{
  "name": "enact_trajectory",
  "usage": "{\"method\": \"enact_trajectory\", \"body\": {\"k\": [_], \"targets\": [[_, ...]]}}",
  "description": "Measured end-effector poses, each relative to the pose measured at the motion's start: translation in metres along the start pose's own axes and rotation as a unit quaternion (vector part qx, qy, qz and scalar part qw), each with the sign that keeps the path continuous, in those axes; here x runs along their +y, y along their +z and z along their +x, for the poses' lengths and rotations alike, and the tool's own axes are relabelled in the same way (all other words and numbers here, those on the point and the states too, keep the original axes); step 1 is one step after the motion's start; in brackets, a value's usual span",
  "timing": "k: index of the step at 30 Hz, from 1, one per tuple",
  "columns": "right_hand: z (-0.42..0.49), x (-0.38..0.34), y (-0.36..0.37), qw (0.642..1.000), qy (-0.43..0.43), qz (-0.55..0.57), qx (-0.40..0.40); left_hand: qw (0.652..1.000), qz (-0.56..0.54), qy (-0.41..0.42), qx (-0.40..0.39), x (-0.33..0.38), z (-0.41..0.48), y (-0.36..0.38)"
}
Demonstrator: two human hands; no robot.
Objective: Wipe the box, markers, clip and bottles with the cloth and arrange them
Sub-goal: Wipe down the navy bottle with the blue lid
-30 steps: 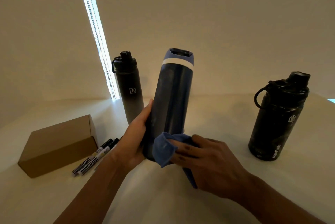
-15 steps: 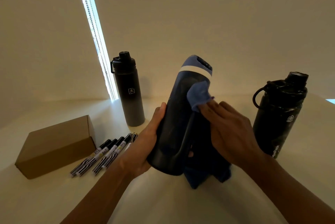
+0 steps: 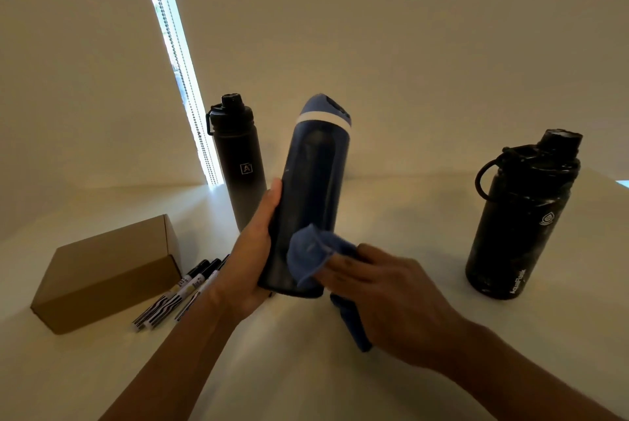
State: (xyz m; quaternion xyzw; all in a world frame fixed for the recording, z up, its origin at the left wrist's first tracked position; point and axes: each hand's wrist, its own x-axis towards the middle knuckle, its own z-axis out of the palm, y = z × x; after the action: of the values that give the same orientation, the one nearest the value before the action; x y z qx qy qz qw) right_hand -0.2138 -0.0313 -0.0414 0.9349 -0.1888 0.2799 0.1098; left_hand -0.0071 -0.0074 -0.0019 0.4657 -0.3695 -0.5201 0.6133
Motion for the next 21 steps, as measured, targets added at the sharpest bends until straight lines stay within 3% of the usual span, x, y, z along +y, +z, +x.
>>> {"method": "enact_trajectory", "body": {"k": [2,7,10,15,21], "targets": [[0.0,-0.006,0.01,0.999,-0.016,0.01,-0.033,0.998,-0.046,0.001,0.05,0.0,0.007,-0.005],[0.002,-0.002,0.012,0.997,-0.034,-0.027,-0.061,0.997,-0.058,-0.003,0.044,-0.002,0.007,-0.003],[0.004,0.007,-0.005,0.995,-0.002,-0.093,-0.021,1.0,-0.008,0.006,0.025,-0.003,0.003,0.003],[0.002,0.034,-0.026,0.982,0.104,-0.14,0.075,0.991,0.104,0.007,-0.078,-0.007,-0.013,0.009],[0.006,0.058,-0.04,0.959,0.179,-0.148,0.163,0.98,0.171,0.021,-0.103,-0.01,-0.014,0.018]]}}
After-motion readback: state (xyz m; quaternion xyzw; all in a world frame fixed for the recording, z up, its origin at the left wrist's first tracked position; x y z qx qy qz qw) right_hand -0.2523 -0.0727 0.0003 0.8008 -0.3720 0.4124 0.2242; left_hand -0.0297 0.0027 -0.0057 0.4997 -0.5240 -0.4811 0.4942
